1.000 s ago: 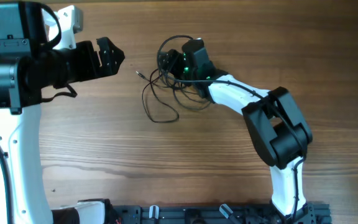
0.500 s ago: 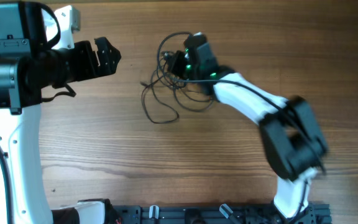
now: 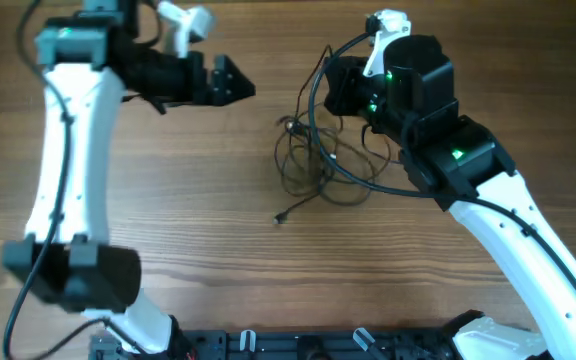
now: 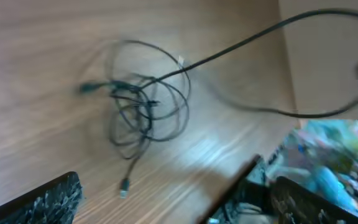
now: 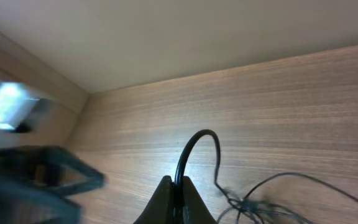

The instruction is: Untangle cables

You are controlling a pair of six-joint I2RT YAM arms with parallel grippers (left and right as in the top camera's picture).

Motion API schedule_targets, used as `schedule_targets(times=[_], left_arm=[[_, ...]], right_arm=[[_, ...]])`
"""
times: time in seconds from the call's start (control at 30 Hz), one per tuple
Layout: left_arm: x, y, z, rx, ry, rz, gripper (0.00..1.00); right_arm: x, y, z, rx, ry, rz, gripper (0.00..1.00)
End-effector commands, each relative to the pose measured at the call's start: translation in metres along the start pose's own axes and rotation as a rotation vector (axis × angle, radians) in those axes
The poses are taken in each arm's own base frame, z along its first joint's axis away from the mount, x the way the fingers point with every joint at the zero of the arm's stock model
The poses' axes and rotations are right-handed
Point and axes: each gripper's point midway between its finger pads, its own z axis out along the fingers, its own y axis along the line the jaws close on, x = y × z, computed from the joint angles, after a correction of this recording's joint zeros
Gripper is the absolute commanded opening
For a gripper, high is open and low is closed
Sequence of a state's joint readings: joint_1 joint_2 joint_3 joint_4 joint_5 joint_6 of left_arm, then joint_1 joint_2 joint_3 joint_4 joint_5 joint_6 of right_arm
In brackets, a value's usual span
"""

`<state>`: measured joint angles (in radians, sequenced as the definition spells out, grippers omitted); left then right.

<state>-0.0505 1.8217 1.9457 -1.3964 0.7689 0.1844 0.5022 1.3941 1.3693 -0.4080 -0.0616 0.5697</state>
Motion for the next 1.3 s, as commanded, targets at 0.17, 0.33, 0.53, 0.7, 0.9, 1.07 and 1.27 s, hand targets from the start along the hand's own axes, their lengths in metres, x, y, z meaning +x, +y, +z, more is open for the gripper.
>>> schedule_targets(times=[0.17,0.33,0.53,0.7,0.9,1.07,1.27], left_arm=[[0.016,0.061,0.09,-0.458,0.15,-0.34,1.0],[0.009,0.05,0.104,-0.519,0.119,-0.24,1.0],[-0.004,-0.013,0.137,-0.191,0.147,0.215,1.0],[0.009,-0.087,0.137,0.263,0.133,0.597,1.0],[0.021,-0.116,0.126,0.462,0.109,0.68,1.0],[0.023,-0.123,0.13,0.48,0.095,0.768,1.0],[0.022,-0.122,0.137,0.441,0.09,0.842,1.0]], right_arm=[[-0.019,-0.019,-0.018,0.086,-0.066,0.004,0.04],[-0.049,-0.005,-0.051,0.023,-0.123,0.004,0.04],[-0.059,0.003,-0.074,0.017,-0.146,-0.028,0.04],[-0.061,0.003,-0.076,0.019,-0.152,-0.025,0.04],[-0.065,-0.012,-0.078,0.04,-0.149,-0.005,0.04],[-0.053,0.013,-0.079,-0.103,-0.075,-0.013,0.04],[-0.048,0.04,-0.105,-0.236,-0.056,-0.063,0.04]])
